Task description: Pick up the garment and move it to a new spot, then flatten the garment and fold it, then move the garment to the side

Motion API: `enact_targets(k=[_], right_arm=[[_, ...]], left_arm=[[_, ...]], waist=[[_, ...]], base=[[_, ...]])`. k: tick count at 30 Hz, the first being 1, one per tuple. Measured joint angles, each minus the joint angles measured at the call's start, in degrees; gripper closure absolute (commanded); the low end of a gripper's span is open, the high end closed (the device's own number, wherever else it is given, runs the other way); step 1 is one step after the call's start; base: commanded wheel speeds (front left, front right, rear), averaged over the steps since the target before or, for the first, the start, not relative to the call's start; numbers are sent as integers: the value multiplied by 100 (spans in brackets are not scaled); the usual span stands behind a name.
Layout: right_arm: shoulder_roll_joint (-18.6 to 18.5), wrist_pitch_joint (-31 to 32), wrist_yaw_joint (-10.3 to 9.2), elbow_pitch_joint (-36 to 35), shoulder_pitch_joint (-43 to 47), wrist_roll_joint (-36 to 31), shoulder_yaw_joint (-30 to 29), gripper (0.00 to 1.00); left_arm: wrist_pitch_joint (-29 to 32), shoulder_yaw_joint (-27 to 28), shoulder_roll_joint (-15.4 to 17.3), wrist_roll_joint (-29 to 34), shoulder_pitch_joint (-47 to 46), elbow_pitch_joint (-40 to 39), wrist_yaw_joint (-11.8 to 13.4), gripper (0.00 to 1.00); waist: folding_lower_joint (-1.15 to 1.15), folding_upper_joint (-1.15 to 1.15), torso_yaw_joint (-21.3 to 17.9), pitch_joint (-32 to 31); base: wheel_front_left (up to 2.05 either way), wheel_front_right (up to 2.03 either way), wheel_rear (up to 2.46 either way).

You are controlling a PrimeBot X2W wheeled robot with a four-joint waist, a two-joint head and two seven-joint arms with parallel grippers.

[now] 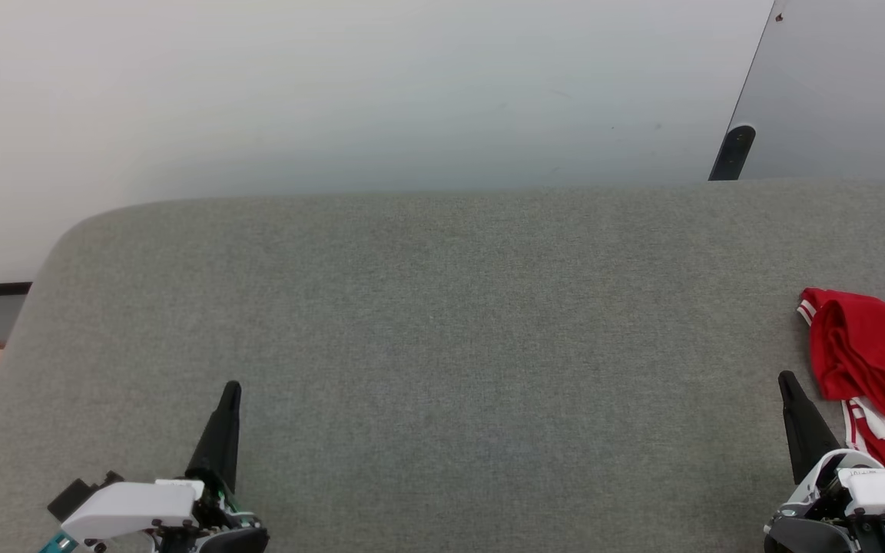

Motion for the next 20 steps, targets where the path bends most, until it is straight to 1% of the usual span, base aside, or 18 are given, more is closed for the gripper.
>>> enact_targets(k=[20], right_arm=[[0, 0, 0, 0, 0, 0, 0, 100]], left_arm=[[0, -1, 0, -1, -1, 0, -1, 100]], waist=[[0, 0, 0, 0]], base=[[0, 0, 0]])
